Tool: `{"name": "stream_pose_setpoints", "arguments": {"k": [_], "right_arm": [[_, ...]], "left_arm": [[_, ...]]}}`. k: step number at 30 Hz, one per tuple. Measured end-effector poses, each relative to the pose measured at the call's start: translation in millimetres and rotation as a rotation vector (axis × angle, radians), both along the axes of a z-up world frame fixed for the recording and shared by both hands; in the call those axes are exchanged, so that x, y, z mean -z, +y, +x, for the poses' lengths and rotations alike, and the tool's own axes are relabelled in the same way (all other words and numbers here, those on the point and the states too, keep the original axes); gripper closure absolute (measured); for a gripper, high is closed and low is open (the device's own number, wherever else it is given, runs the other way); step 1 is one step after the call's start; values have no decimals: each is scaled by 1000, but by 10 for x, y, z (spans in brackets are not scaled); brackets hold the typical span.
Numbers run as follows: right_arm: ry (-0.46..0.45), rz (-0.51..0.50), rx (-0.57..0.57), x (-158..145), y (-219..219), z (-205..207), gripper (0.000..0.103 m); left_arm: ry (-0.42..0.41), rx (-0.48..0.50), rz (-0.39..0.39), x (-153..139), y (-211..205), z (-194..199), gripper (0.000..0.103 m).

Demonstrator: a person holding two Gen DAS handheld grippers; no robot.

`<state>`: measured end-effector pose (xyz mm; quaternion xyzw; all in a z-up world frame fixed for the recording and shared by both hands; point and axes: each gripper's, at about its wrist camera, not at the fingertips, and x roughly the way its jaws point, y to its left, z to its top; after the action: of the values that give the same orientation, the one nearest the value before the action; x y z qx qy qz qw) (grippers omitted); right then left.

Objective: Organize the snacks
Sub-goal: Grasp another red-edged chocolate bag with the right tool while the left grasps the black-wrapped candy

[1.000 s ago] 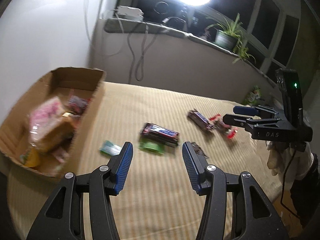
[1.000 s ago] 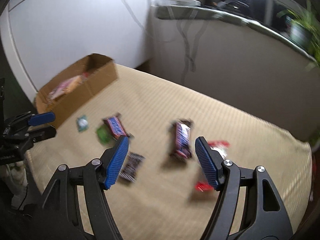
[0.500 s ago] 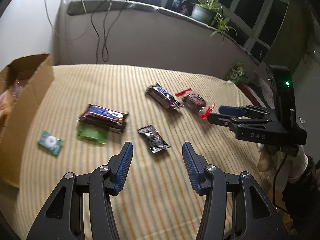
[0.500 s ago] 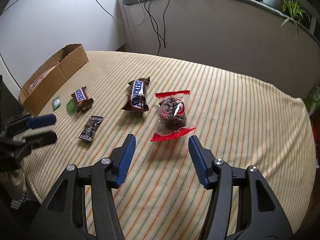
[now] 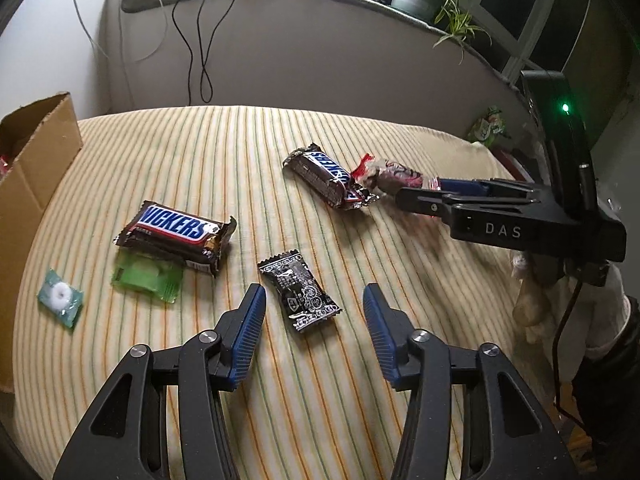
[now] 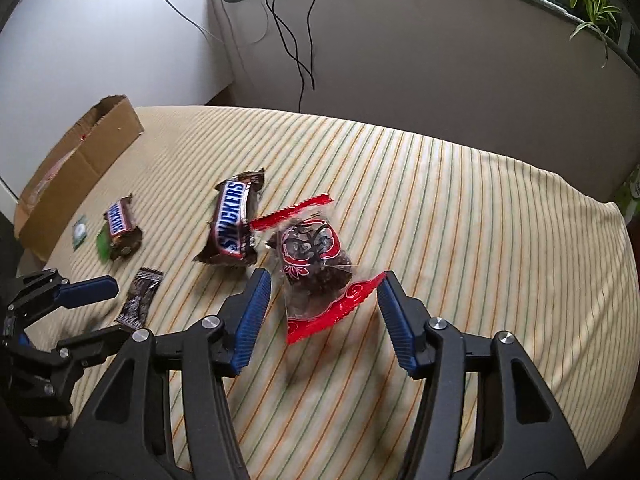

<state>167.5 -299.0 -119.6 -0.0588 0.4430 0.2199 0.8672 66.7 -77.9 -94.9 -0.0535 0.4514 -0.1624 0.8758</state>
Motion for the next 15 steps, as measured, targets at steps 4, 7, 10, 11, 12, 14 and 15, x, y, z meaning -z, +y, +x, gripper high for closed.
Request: {"name": "stream_pose_setpoints", "arguments": {"k": [4, 7, 10, 11, 12, 14, 15], "right_arm": [[-14, -39, -6, 20, 16, 32, 45], [-22, -58, -15, 12, 6, 58, 42], [-40, -75, -36, -9, 28, 97, 42], [-39, -77, -49, -8, 56, 119, 42], [-37, -78, -57, -7, 80, 138, 42], [-32, -81, -78, 0, 139, 161, 42], [-30, -87, -88, 12, 166, 161, 42]], "left_arm": [[13, 4, 32, 59, -47, 52, 67], [2, 7, 53, 58, -60, 49, 72], [-2, 8, 65, 62, -58, 60, 80], [-3, 5, 66, 63, -42, 61, 81], [-1, 7, 60, 63, -29, 59, 81], [-2, 8, 62, 66, -56, 74, 81], [-4, 9, 65, 66, -59, 70, 81]]}}
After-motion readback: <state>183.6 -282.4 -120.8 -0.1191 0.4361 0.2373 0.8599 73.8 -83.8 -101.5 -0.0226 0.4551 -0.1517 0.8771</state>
